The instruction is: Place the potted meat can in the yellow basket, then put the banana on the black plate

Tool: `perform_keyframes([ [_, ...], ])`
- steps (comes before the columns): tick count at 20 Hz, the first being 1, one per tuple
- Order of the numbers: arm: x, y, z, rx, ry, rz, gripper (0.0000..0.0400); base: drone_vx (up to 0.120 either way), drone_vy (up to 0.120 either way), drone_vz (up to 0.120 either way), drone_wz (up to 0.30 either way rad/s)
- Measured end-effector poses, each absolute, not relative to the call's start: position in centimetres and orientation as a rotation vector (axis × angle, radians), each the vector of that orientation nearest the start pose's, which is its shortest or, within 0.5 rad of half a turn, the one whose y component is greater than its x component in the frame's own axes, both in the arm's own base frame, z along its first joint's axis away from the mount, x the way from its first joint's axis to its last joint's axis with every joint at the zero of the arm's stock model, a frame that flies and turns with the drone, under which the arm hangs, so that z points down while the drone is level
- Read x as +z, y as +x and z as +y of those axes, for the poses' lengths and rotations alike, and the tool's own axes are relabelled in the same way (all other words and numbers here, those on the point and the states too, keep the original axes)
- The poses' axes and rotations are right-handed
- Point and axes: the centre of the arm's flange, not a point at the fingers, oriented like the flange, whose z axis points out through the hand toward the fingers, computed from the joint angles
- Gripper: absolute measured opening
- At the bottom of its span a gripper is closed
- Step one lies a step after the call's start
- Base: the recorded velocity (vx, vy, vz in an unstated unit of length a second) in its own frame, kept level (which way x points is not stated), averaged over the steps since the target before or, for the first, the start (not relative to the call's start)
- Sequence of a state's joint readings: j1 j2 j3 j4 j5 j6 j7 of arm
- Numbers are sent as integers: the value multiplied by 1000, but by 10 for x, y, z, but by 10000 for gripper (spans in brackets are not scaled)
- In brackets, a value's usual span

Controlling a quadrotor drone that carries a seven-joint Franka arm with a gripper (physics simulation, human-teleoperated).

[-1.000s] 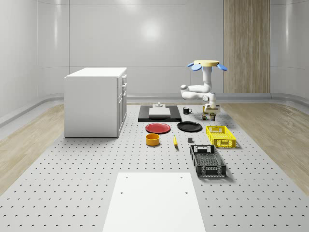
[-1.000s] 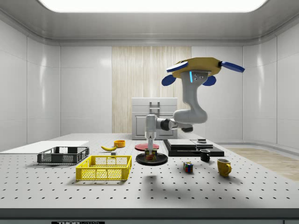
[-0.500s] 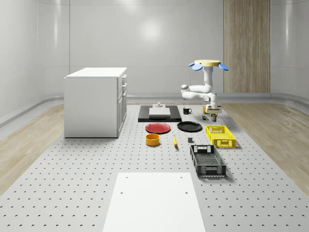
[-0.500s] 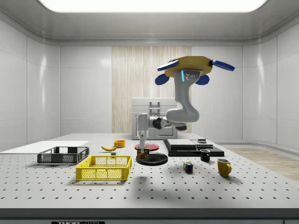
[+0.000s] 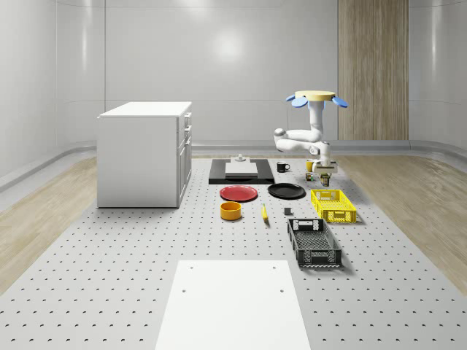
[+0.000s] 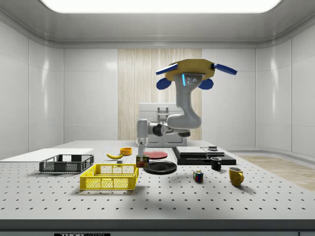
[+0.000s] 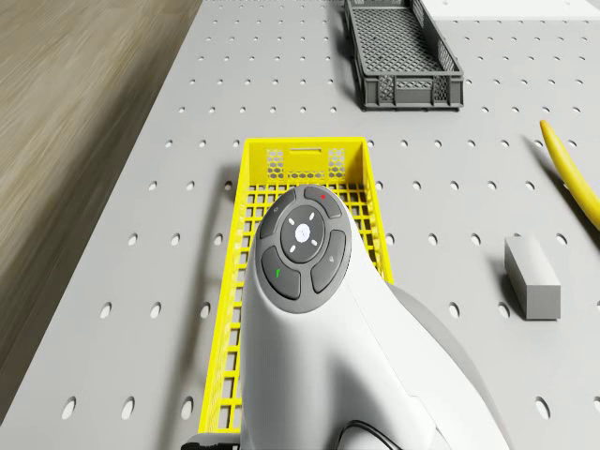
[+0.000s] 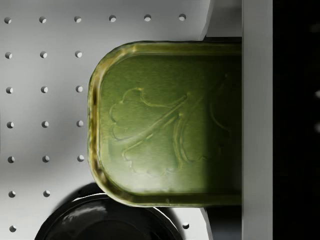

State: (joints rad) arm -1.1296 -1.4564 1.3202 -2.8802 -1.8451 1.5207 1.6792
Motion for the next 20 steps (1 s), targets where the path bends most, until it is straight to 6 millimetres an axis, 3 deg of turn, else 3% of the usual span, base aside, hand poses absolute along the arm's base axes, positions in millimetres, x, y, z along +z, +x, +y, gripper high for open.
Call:
perform_keyframes([
  [20,501,303,4,804,-4,2,286,120,0,0,0],
])
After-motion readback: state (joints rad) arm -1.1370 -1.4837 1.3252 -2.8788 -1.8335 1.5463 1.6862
